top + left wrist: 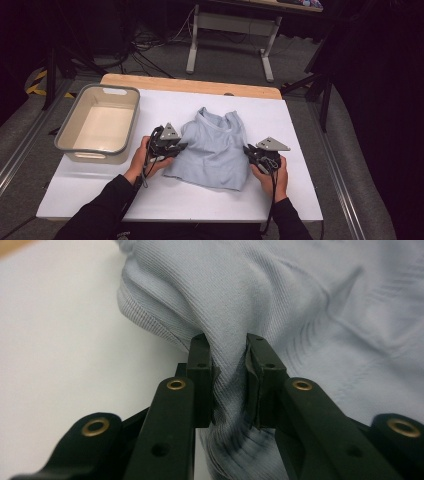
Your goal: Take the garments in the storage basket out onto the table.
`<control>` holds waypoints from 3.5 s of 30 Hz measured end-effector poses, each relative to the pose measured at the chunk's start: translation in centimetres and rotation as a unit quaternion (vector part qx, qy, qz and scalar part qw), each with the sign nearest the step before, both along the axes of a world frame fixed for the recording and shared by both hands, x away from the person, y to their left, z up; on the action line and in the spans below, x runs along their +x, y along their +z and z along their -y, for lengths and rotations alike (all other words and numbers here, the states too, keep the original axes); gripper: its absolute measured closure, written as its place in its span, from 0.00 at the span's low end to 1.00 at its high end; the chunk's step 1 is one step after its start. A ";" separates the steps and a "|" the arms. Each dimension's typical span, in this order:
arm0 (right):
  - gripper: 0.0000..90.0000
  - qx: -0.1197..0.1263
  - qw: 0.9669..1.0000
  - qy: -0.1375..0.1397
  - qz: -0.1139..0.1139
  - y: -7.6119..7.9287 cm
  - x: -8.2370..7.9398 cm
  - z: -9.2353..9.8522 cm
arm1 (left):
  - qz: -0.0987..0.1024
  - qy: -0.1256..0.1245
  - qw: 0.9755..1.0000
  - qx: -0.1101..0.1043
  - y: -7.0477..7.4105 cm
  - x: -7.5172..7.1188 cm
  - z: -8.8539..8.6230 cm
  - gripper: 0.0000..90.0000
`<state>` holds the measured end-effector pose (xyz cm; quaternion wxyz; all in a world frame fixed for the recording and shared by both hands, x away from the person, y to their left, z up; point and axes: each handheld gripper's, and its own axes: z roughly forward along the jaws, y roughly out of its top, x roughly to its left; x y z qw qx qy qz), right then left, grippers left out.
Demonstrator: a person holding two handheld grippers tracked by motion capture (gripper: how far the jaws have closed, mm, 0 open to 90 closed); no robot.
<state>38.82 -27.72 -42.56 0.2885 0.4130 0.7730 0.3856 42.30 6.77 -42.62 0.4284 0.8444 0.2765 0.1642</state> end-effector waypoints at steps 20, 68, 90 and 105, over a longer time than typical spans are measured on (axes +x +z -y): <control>0.64 0.022 0.999 -0.008 0.022 0.5 0.1 -0.1 | 0.047 0.039 0.998 0.021 1.6 -1.3 -2.9 0.58; 0.88 0.004 0.999 -0.010 0.031 1.3 0.4 0.5 | 0.072 0.075 0.994 0.034 1.0 -0.1 -1.6 0.95; 0.85 0.018 0.999 -0.025 0.030 1.5 1.7 0.2 | 0.062 0.082 0.993 0.053 1.4 -1.1 -3.2 0.95; 0.65 -0.001 0.999 -0.021 -0.032 -1.9 2.9 0.2 | 0.025 0.058 0.991 0.118 -2.1 -0.6 -2.0 0.94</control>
